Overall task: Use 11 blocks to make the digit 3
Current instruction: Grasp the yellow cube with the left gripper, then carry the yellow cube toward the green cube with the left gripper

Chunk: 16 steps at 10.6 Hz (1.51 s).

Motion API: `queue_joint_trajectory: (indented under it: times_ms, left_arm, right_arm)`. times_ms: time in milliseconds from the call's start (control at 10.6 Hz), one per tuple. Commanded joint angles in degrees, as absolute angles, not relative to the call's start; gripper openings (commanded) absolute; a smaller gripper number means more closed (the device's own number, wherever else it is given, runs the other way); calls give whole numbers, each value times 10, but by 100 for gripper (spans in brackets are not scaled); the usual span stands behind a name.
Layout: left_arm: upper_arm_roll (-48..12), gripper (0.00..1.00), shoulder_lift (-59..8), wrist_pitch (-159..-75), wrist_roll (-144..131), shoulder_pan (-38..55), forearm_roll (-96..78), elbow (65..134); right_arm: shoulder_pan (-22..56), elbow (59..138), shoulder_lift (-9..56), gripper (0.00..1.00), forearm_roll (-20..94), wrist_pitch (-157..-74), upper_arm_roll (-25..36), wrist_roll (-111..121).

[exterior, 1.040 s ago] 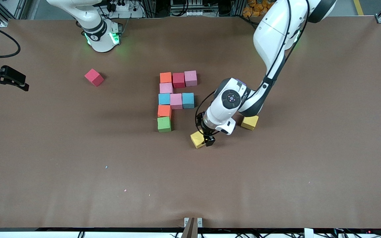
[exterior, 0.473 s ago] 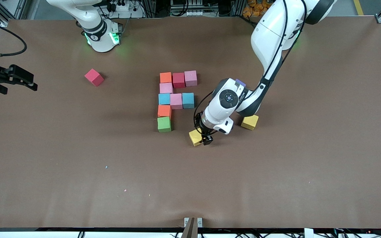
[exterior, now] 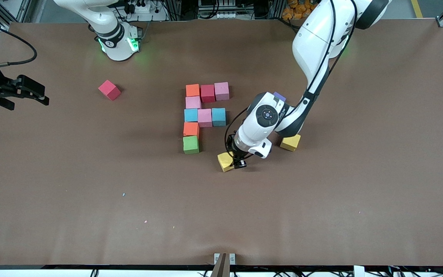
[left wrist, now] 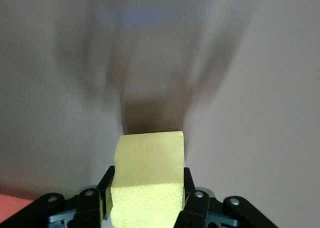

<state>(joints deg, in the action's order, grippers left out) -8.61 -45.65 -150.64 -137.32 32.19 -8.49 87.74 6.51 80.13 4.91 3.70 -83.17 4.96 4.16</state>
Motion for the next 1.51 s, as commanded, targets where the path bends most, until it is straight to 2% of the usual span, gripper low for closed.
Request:
queue_joint_trajectory:
  times_ms: [0,567,946,1419]
  left_arm:
    - [-89,0,-485,-1509,-1351,330,-98,822]
    - [-122,0,-546,-1509,-1203,323,-99,752]
    - [-144,0,-552,-1498,-1155,321,-112,751]
    - [-162,0,-541,-1429,-1122,302,-114,752]
  right_arm:
    - [69,801,47,100,40,-827,68,49]
    - [66,805,54,100,40,-824,76,44]
    - [65,805,54,100,40,-824,77,45]
    - [66,807,54,100,40,-823,77,44]
